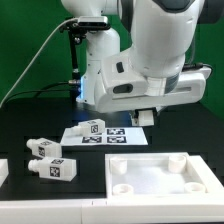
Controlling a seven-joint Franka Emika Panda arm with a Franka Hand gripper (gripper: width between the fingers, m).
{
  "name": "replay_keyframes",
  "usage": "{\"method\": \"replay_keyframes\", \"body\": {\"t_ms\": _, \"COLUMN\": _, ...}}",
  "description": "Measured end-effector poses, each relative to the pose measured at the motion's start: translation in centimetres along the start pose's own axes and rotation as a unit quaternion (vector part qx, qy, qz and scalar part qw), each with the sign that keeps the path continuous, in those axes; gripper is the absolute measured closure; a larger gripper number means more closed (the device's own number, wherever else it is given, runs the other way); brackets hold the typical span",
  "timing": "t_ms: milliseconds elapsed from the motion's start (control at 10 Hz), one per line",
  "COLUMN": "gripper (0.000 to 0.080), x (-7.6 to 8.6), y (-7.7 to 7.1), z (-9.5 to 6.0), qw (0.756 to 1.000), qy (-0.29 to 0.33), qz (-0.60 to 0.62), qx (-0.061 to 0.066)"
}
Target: Assemble one leg
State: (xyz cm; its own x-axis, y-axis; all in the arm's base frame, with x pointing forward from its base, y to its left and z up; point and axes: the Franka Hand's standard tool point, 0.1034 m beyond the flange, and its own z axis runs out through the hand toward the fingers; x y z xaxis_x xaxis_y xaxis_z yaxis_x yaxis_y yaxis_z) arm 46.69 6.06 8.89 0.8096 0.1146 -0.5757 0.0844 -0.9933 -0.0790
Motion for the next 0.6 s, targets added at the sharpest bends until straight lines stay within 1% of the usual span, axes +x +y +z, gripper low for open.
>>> {"method": "replay_keyframes", "body": {"t_ms": 100, "gripper": 0.0512, "x": 0.3, "y": 0.1, "z": -0.3, "qw": 1.0, "qy": 0.029, "qz": 0.001, "qx": -0.001}}
{"method": "replay_keyframes", "body": {"t_ms": 200, "gripper": 0.0512, "x": 0.7, "y": 0.2, "z": -0.5, "qw": 0.998, "qy": 0.07, "qz": 0.001, "qx": -0.004}}
{"method": "replay_keyframes", "body": {"t_ms": 300, "gripper": 0.0512, "x": 0.6, "y": 0.2, "z": -0.8, "qw": 0.996, "qy": 0.092, "qz": 0.001, "qx": -0.005}}
{"method": "replay_keyframes", "body": {"t_ms": 400, "gripper": 0.0512, "x": 1.3, "y": -0.1, "z": -3.4, "qw": 0.992, "qy": 0.124, "qz": -0.006, "qx": -0.007}}
{"method": "replay_keyframes", "body": {"t_ms": 500, "gripper": 0.0512, "x": 2.4, "y": -0.3, "z": -6.3, "qw": 0.988, "qy": 0.156, "qz": -0.014, "qx": -0.009}}
{"method": "replay_keyframes", "body": {"t_ms": 600, "gripper": 0.0512, "x": 3.7, "y": -0.9, "z": -9.1, "qw": 0.981, "qy": 0.192, "qz": -0.02, "qx": -0.013}}
